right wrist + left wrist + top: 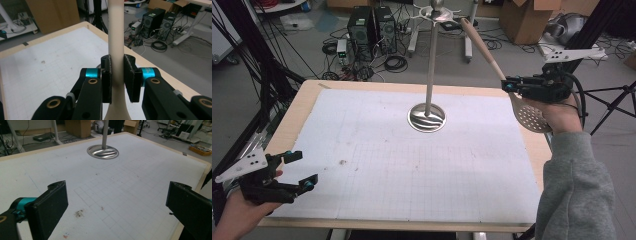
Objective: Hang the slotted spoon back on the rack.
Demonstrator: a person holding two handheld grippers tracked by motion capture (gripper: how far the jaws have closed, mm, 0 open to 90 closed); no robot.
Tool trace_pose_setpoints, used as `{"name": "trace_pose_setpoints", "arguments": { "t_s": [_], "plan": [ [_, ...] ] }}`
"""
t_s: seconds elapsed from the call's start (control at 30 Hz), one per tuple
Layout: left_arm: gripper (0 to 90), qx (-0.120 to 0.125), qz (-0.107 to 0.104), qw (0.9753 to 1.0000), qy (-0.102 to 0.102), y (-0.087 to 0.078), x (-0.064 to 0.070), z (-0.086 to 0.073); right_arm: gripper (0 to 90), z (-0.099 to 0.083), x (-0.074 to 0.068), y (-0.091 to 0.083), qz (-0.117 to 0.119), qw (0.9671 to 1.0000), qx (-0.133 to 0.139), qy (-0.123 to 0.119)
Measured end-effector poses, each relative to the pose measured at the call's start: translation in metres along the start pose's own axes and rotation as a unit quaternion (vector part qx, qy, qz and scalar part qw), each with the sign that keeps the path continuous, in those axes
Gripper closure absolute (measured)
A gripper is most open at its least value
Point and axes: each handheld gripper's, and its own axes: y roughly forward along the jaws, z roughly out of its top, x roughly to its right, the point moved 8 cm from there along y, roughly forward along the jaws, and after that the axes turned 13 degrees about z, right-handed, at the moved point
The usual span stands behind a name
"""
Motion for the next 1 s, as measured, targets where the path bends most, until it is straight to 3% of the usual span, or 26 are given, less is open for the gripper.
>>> {"name": "trace_pose_setpoints", "arguments": {
  "t_s": [1.0],
  "plan": [
    [4.4, -0.004, 0.000, 1.0000, 0.001, 0.000, 0.000, -0.002, 78.2, -0.006, 0.007, 0.021, 0.024, 0.9991, 0.014, 0.031]
  ]
}}
